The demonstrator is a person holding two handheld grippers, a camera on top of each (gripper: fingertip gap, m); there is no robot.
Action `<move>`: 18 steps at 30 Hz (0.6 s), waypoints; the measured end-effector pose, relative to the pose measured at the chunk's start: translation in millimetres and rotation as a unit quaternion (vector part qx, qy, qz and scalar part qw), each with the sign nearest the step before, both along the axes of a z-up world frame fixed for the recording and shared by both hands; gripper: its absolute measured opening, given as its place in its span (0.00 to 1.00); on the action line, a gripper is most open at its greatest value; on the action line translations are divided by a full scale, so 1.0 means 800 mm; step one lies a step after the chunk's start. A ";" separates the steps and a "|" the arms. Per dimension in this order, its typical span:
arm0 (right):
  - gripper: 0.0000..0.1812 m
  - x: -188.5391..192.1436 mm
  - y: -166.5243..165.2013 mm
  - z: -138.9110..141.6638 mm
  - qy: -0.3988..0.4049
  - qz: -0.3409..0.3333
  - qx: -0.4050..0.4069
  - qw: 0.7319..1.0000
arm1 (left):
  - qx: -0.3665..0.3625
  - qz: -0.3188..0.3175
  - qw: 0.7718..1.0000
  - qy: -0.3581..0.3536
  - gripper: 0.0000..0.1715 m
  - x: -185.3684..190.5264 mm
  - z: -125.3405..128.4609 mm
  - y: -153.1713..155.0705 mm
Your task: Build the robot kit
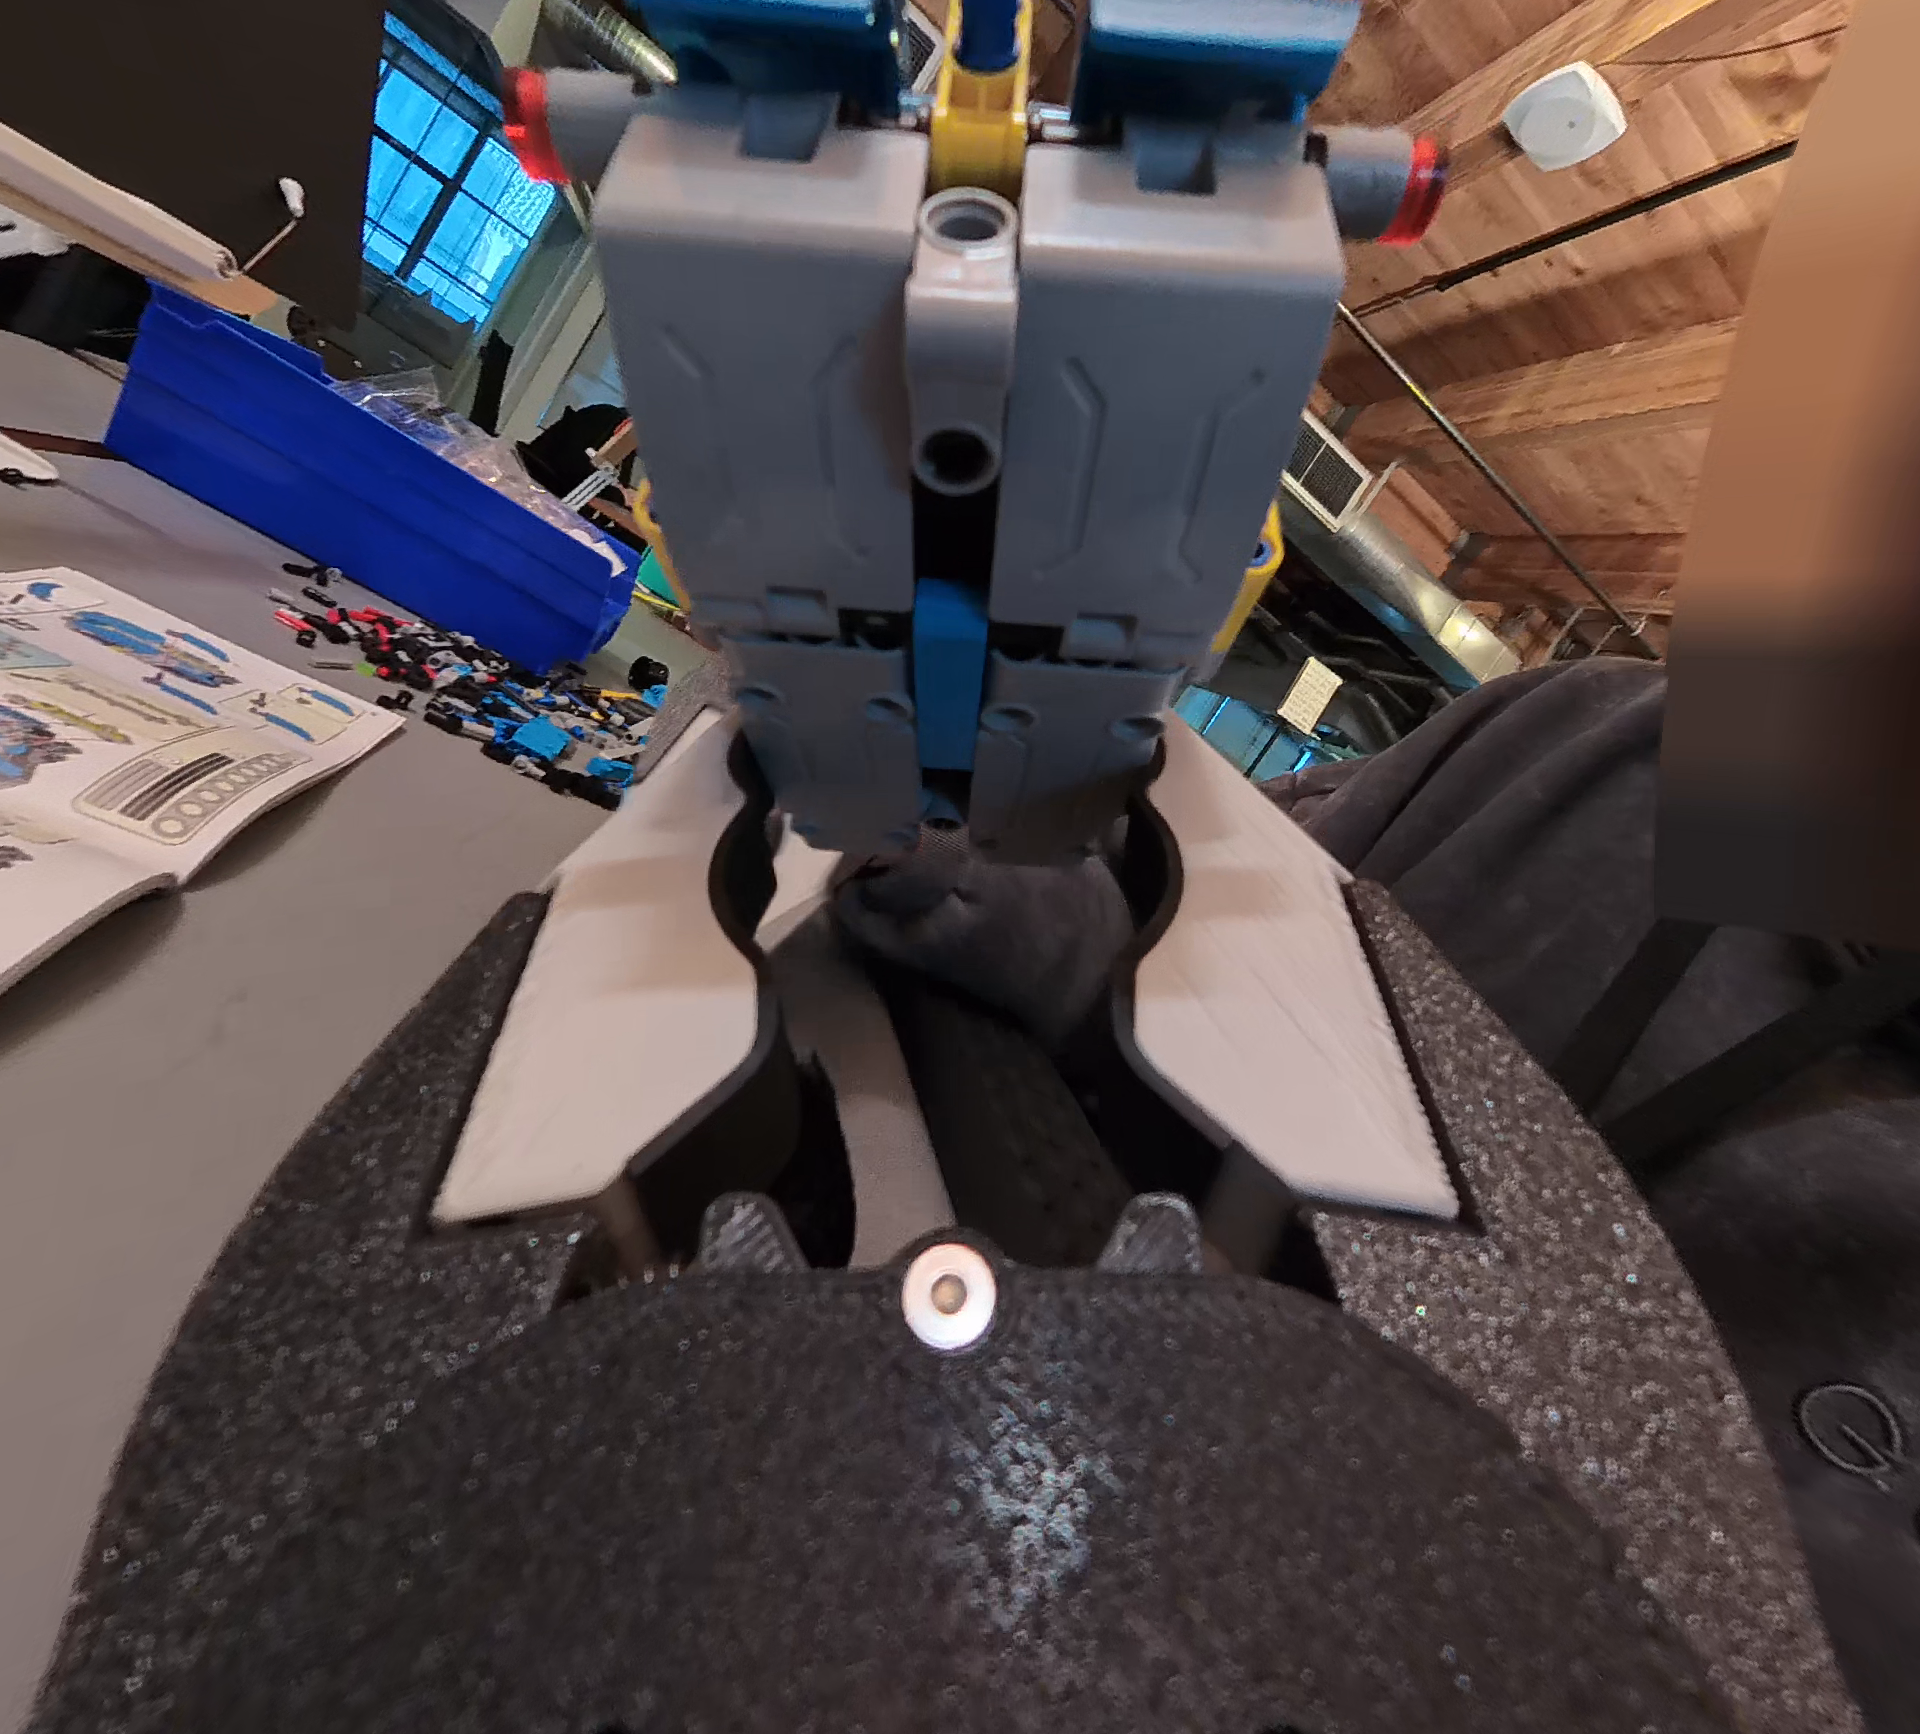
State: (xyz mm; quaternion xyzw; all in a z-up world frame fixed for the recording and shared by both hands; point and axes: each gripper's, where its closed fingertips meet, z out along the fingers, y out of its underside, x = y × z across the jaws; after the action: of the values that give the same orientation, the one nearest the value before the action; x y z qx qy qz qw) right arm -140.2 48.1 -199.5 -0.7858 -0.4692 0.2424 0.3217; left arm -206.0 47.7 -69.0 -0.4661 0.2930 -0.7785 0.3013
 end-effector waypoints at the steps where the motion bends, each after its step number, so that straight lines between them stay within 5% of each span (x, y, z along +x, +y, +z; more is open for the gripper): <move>1: 0.13 0.020 0.001 -0.019 -0.052 0.004 0.014 0.999 | -0.001 -0.002 1.000 0.000 0.39 0.001 -0.001 0.000; 13: 0.12 0.069 -0.010 -0.037 -0.022 0.003 -0.026 0.999 | 0.000 -0.010 1.000 0.014 0.39 0.008 -0.009 -0.003; 18: 0.18 0.083 -0.003 -0.034 -0.053 -0.063 -0.026 0.996 | 0.003 -0.012 1.000 0.021 0.39 0.010 -0.012 -0.005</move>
State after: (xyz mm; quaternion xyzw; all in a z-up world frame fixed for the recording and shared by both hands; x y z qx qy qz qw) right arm -73.5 45.3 -227.1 -0.8337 -0.4288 0.1914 0.2906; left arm -198.1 43.4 -78.3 -0.4782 0.3071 -0.7711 0.2869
